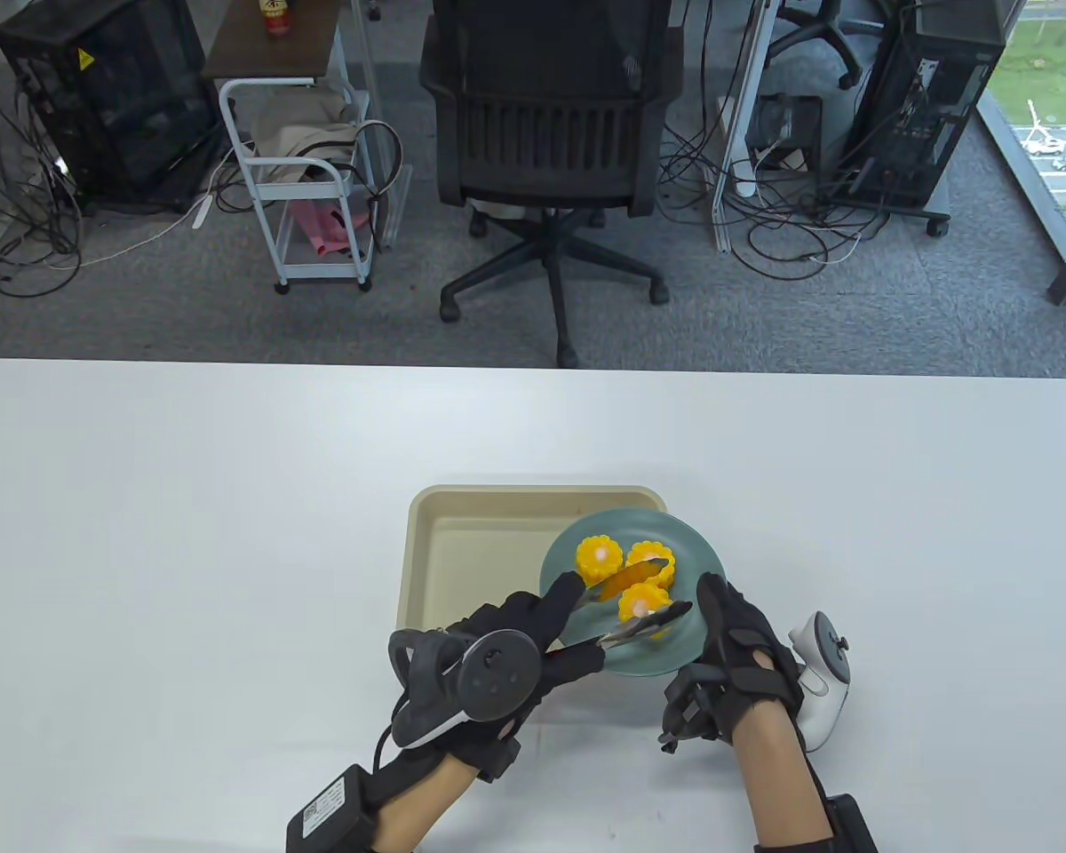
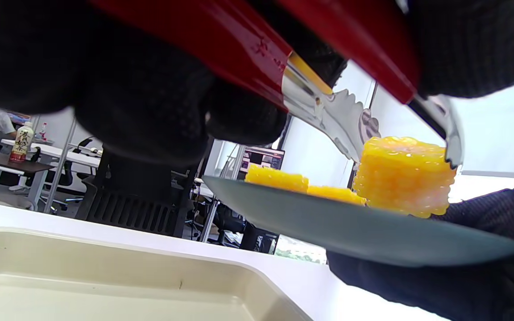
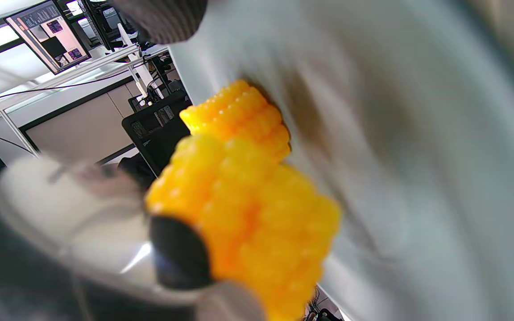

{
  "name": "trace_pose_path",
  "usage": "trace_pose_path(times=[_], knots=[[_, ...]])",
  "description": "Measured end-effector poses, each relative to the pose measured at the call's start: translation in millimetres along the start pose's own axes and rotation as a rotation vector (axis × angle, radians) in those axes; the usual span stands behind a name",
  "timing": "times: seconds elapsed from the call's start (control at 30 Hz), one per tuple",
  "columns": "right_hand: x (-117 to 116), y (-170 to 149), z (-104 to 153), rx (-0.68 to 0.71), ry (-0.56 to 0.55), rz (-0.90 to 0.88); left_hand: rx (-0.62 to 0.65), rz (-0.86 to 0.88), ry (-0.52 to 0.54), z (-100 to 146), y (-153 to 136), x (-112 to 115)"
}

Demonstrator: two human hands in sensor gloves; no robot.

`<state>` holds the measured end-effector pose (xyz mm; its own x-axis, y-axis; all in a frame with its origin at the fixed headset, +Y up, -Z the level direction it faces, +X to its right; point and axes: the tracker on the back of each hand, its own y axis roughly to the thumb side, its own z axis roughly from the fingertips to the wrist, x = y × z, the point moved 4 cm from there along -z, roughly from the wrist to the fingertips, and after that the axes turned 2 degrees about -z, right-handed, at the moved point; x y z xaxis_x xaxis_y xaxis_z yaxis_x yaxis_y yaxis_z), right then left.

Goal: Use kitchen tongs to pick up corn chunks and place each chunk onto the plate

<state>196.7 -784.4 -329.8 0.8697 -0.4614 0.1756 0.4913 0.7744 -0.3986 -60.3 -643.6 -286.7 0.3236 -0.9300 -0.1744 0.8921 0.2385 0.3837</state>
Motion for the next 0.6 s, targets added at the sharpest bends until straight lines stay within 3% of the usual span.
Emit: trace_pose_path(times=[0.17,0.6], knots=[[-1,-1,1,-0.009,0.006,-0.02,0.022,0.007,-0.001,0,0,8],[1,-2,-1,-0.01,-0.001,-0.018,-0.045,0.149,0.051,3,-29,-11]])
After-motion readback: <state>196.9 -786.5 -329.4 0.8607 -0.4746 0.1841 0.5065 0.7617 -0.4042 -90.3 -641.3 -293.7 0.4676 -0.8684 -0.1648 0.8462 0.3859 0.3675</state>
